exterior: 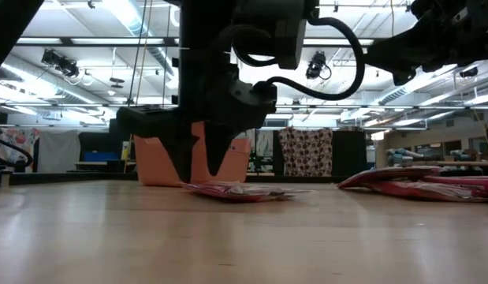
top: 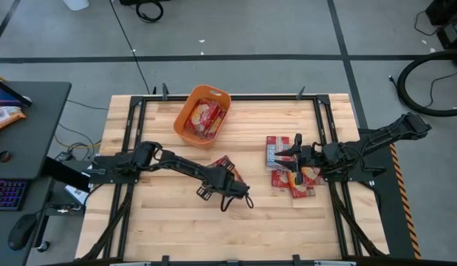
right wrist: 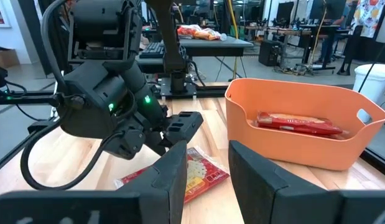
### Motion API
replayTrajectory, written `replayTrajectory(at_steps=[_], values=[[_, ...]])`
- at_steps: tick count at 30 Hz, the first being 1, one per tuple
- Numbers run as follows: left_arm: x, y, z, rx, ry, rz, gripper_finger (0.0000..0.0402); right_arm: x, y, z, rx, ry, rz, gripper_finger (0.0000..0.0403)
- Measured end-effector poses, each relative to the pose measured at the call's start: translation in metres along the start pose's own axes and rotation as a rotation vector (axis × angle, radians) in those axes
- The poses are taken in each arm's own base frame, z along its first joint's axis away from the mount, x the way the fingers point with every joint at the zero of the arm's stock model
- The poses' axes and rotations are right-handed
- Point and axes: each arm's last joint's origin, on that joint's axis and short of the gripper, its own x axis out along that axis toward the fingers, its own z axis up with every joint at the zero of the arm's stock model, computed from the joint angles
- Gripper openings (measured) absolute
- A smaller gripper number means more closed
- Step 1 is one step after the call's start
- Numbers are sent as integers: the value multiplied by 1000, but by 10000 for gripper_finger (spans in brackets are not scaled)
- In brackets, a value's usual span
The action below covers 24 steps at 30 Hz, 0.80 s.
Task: Sort popcorn bags into baskets
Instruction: Put the red popcorn bag into the orange bin
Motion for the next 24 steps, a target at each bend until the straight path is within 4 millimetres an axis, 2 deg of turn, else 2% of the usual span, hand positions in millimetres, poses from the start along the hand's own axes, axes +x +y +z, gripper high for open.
replayTrajectory(at_steps=[4, 11, 14, 18, 24], values=[[1, 0, 1, -9, -12, 3, 213, 0, 0, 1, 2, -6, 1, 123], [20, -11, -3, 8, 32, 19, 212, 0, 0, 1, 3, -7, 4, 123], [23, -14, -4, 10, 35, 29, 198, 0, 0, 1, 5, -12, 4, 123], [24, -14, -4, -41, 33, 32, 140, 0, 0, 1, 6, -13, 4, 123], [15, -9, -1, -115, 10, -2, 21, 0, 0, 1, -4, -14, 4, 123]])
